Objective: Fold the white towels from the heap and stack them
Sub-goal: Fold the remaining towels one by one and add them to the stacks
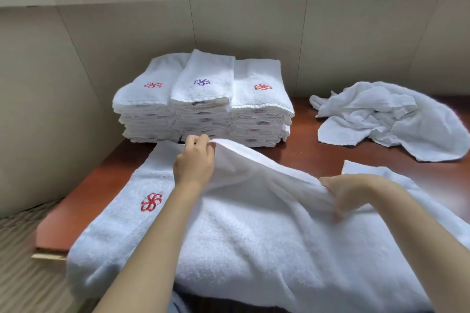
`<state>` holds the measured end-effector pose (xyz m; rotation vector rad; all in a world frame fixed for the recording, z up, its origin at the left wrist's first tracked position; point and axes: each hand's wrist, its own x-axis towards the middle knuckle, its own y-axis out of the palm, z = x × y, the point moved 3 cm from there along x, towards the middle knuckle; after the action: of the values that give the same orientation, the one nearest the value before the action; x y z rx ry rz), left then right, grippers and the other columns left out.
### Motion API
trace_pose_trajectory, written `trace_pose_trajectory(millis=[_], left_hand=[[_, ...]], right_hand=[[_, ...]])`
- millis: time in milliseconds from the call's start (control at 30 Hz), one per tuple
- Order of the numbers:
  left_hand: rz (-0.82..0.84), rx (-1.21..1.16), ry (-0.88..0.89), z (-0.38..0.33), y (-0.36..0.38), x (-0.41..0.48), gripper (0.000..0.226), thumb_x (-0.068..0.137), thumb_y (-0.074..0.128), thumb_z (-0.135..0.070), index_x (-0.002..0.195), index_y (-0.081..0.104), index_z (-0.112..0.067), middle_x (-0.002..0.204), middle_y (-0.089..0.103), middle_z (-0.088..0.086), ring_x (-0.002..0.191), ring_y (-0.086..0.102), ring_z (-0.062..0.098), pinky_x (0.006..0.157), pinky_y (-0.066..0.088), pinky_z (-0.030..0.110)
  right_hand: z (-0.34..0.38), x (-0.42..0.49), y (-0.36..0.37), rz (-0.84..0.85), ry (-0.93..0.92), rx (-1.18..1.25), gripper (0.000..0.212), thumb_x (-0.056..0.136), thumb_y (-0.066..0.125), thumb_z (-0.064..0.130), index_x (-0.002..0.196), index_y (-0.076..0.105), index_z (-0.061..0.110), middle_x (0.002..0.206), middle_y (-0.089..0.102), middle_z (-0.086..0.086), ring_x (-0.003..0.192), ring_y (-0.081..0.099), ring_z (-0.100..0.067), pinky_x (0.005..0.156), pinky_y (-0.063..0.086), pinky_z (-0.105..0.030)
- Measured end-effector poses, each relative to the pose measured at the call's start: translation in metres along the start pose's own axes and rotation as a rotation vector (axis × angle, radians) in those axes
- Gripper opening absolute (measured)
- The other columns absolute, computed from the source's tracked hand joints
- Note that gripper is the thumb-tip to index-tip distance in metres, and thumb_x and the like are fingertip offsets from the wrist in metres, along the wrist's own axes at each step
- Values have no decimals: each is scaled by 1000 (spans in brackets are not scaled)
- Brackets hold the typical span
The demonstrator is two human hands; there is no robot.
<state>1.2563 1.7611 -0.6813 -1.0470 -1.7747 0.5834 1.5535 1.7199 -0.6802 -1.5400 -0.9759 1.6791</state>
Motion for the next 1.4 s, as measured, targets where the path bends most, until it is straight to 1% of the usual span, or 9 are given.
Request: trace_pose_trajectory(millis=[133,200,300,467,633,867,1000,1167,1400], left_hand=[[307,-348,-209,34,7,-5,29,100,42,-33,77,42,-15,78,51,1,79,49,25,64,34,33],[436,-426,-243,49,7,-13,3,93,52,-14,91,52,-16,91,58,-1,86,55,21,67,41,30],[493,-343,-178,59,3,-17,57,77,42,14,121,53,-19,122,56,-2,111,53,17,79,47,26],[390,-139,32,41,11,-16,76,78,41,15,148,31,-13,148,34,2,131,39,21,99,35,24],[155,134,76,20,20,-14,94,76,50,11,151,-5,-4,154,9,12,139,23,30,115,22,33],[-44,344,-6,22,18,-5,64,84,48,9,143,33,-9,141,31,15,132,32,31,119,11,37],[-33,325,-23,22,8,-2,29,79,47,11,100,60,-4,104,52,14,103,46,32,95,37,35],[2,267,-72,20,-16,-4,14,82,53,-3,92,61,-5,95,58,12,93,51,32,73,42,38],[-218,208,203,11,-66,-27,20,63,78,0,68,59,-3,63,58,15,52,59,36,42,37,29]], right_hand=[[-7,0,-2,-59,197,-131,28,77,67,20,103,57,20,105,64,3,99,61,-19,78,47,-28],[-13,-1,-6,-177,320,-74,11,78,63,18,88,57,20,85,61,3,82,61,-19,65,43,-25],[-26,-4,-16,-535,483,113,18,82,53,10,97,59,16,97,60,-6,91,60,-28,66,38,-29],[-47,-4,-15,-1099,529,323,44,83,44,-9,127,41,-5,103,59,-30,97,58,-46,68,42,-41],[-67,8,-2,-1060,594,284,48,84,45,-5,131,38,-1,121,56,-27,125,39,-44,112,21,-52],[-85,13,8,-648,689,167,10,88,60,27,90,54,19,103,65,-3,100,60,-23,98,35,-34],[-78,16,3,-725,524,166,27,85,64,28,97,47,12,106,59,-11,101,54,-32,82,39,-35],[-48,27,6,-767,379,-15,17,90,47,14,105,52,10,109,49,-13,101,45,-33,79,40,-36],[-64,2,-14,-1170,505,330,24,72,55,-6,96,58,-11,95,55,-36,91,50,-50,75,38,-46]])
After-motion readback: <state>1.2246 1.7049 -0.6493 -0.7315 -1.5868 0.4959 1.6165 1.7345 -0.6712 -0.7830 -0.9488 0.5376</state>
